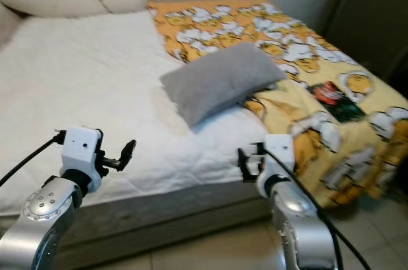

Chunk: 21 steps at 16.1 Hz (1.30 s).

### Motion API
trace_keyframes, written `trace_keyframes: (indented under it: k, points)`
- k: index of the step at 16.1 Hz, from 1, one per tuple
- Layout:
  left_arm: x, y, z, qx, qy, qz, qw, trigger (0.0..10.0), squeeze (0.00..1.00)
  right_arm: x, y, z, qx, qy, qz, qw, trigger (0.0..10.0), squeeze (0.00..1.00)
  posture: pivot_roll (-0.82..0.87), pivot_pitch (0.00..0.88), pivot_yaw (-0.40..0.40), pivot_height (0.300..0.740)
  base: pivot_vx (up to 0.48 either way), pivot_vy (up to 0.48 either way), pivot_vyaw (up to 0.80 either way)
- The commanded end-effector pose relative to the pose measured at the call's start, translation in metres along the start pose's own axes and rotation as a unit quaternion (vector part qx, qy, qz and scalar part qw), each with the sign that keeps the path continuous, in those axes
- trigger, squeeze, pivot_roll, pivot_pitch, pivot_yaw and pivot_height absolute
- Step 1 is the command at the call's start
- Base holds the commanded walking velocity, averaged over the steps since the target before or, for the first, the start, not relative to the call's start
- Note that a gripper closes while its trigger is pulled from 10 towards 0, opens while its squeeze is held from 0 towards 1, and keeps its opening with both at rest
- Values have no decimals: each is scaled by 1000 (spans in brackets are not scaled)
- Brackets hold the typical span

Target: Clean up the room

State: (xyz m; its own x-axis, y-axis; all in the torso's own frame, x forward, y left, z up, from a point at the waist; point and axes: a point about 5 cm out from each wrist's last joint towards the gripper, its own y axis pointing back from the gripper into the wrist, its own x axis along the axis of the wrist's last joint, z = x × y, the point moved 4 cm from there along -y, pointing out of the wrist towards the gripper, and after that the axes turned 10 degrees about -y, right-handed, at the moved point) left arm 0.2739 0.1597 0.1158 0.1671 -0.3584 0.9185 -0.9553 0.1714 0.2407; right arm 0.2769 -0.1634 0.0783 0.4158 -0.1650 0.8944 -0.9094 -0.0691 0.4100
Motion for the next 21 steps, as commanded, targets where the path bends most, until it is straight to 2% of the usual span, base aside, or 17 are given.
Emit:
trace_keyframes:
  k: [1, 17, 18, 20, 21]
  points:
    - [2, 1, -8, 13, -5, 4, 1000, 10000, 0, 5, -2, -10, 14, -2, 9, 1000, 10000, 0, -94, 0, -32, 740, 322, 0, 0]
    - [5, -3, -8, 11, -2, 5, 1000, 10000, 0, 11, -6, -9, 18, 12, 17, 1000, 10000, 0, -101, 0, -26, 740, 335, 0, 0]
    - [5, -3, -8, 10, -2, 5, 1000, 10000, 0, 12, -6, -9, 20, 18, 17, 1000, 10000, 0, -102, 0, -25, 740, 341, 0, 0]
    - [5, -3, -7, 9, -2, 5, 1000, 10000, 0, 9, -8, -10, 25, 75, 7, 997, 10000, 0, -103, 0, -25, 740, 341, 0, 400]
    - [5, -3, -7, 9, -2, 5, 1000, 10000, 0, 8, -8, -12, 27, 84, 10, 996, 10000, 0, -104, 0, -25, 740, 345, 0, 800]
